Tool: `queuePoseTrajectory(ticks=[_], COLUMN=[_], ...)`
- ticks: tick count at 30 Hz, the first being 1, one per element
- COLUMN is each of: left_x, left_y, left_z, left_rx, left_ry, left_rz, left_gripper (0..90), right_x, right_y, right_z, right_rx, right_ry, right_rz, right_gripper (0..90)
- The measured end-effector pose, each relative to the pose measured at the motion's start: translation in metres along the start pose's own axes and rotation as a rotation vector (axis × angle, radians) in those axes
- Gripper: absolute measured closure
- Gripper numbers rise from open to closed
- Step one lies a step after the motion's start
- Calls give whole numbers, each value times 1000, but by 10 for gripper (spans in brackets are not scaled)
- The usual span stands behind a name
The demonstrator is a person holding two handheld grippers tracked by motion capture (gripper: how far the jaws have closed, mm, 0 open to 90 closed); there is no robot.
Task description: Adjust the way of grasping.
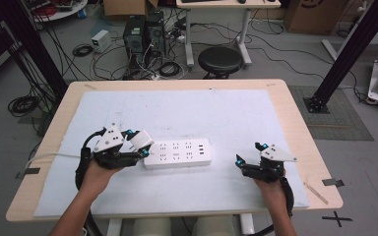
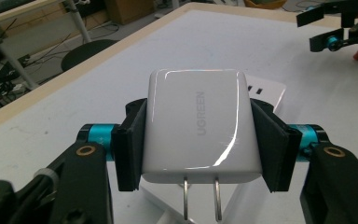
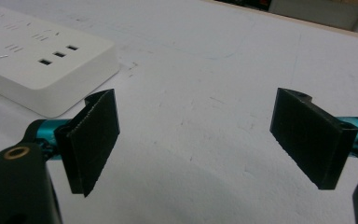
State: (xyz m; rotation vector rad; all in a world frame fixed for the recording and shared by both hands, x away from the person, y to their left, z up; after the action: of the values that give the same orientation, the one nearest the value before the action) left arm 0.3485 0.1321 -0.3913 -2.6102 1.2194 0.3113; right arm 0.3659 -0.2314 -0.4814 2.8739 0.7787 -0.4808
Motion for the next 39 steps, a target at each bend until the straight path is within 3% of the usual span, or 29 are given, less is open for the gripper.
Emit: queuePoseTrajectory(ticks=[1,2,4,5,7,9,21,29,36,39], left_x=[0,2,3,5,6,7,11,16,22,27], left_y=[0,5,7,12,14,21,47,60,69,76], left_z=[0,-1,-1,-1,-1,-1,7,11,15,14], left_rx=[0,19,31,52,65,110,254,317,359,404], left_ry=[0,1,4,4,2,-10,-31,-22,-30,-22], left_rz=[0,18,28,48,58,83,176,218,241,244], left_gripper=[425,425,426,425,426,425,425,426,426,426], right_x=[0,-2,-3,-6,-7,-9,-11,-7,-1,2], right_y=[0,-1,-3,-7,-10,-17,-60,-81,-95,-101], right_z=[0,-2,-4,-9,-11,-19,-48,-55,-55,-57], right_rx=[0,44,65,107,121,148,161,171,154,165], right_ry=[0,12,23,33,29,20,-24,-44,-79,-103], right_rz=[0,-36,-64,-120,-146,-216,-447,-534,-563,-586], right_gripper=[160,160,160,160,160,160,160,160,161,161])
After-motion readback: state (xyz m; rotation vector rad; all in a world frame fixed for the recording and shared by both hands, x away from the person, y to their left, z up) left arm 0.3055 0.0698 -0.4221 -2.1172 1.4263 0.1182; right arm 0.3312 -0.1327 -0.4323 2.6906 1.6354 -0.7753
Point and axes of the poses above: each handheld gripper's, and its own axes: x roughly forward along the jaws, z roughly out of its underside, y roughly to its right, the point moved 8 cm from there along x, roughly forward along the jaws, and after that the axes turned 6 degrees about y, right-handed, at the moved point
